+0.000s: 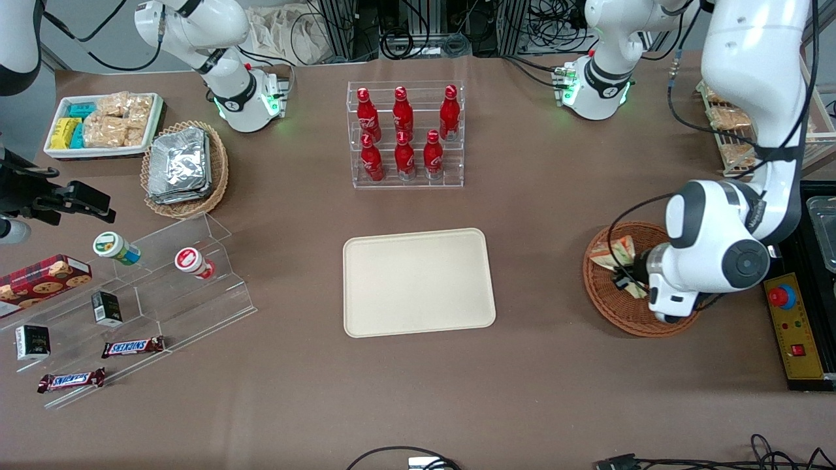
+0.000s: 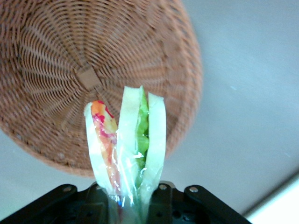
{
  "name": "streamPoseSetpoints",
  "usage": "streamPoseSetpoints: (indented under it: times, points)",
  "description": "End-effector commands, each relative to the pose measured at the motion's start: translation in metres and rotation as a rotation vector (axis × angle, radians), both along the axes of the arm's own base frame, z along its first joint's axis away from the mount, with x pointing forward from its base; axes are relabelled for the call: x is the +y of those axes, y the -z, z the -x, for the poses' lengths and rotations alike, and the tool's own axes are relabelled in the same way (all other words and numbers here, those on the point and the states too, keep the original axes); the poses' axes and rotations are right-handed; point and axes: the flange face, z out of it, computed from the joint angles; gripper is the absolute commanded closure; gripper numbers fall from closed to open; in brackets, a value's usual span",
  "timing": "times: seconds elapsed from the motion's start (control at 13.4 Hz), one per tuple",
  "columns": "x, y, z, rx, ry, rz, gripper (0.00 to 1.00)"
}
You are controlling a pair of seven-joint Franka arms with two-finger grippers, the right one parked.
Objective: Place sandwich from basket to tray
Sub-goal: 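Lift the sandwich with the left gripper and carry it toward the tray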
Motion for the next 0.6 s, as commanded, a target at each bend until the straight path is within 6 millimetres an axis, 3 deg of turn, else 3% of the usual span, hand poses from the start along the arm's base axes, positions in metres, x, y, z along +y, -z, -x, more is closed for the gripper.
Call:
streamPoseSetpoints:
  times: [0.0,0.15,0.52]
  points:
    - [-0.057,-0.043,-0.006,-0.005,0.019,-0.012,0.84]
    - [-0.109,-0.046,0.002,-0.021,0.096,-0.005,0.84]
    - [-0.211,-0.028,0.016,-0.031,0.262,0.009,0.84]
